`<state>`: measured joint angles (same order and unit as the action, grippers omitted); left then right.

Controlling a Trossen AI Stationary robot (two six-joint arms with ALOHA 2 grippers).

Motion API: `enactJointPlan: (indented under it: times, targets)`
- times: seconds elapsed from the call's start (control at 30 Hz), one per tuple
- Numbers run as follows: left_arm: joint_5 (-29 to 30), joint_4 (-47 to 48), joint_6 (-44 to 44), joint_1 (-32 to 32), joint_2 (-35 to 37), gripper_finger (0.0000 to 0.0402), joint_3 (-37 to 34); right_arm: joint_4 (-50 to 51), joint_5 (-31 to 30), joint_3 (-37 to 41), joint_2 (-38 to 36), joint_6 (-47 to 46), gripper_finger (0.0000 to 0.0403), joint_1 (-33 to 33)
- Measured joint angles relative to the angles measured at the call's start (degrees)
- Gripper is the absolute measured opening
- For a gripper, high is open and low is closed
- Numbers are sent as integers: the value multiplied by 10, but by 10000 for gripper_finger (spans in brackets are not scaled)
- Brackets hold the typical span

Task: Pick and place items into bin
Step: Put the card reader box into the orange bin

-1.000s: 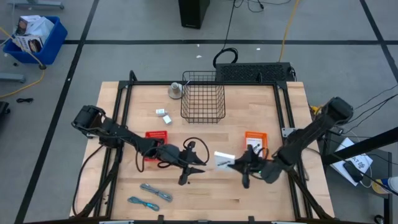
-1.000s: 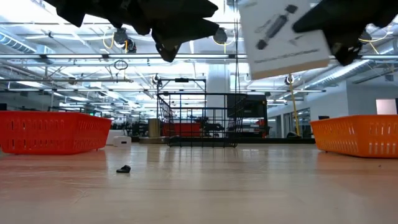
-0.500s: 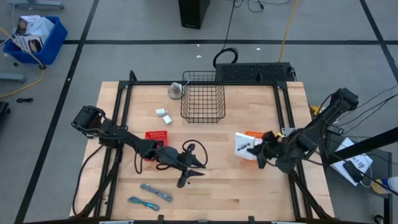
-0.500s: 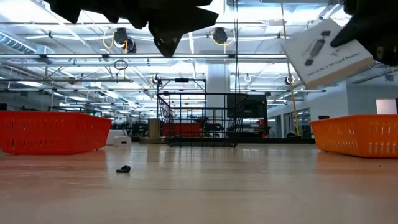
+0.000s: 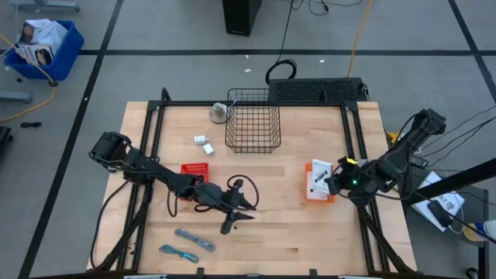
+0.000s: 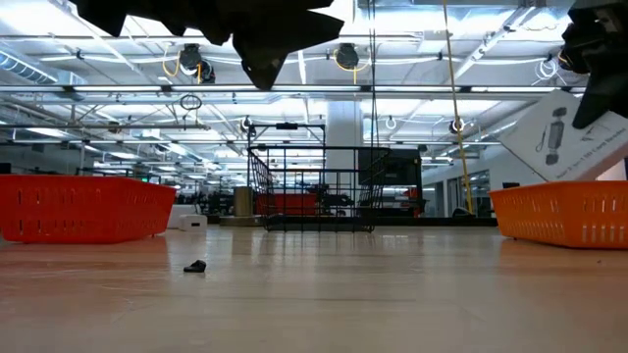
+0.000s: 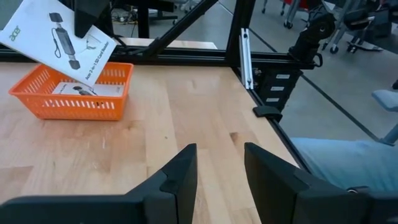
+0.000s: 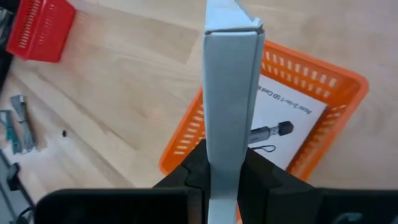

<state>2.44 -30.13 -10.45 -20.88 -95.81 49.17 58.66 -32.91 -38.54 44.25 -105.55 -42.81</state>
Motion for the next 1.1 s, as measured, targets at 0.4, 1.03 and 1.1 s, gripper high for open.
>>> enactJointPlan:
  times: [0.4, 1.03, 1.1]
  targets:
    - [0, 0, -3, 0, 0, 136, 0, -3, 2, 0, -2, 9, 61, 17]
    - [1, -1, -8, 0, 0, 136, 0, -147, 52, 87, -33, 32, 136, 38]
    - [1, -1, -8, 0, 0, 136, 0, -146, 61, 87, -46, 35, 133, 38]
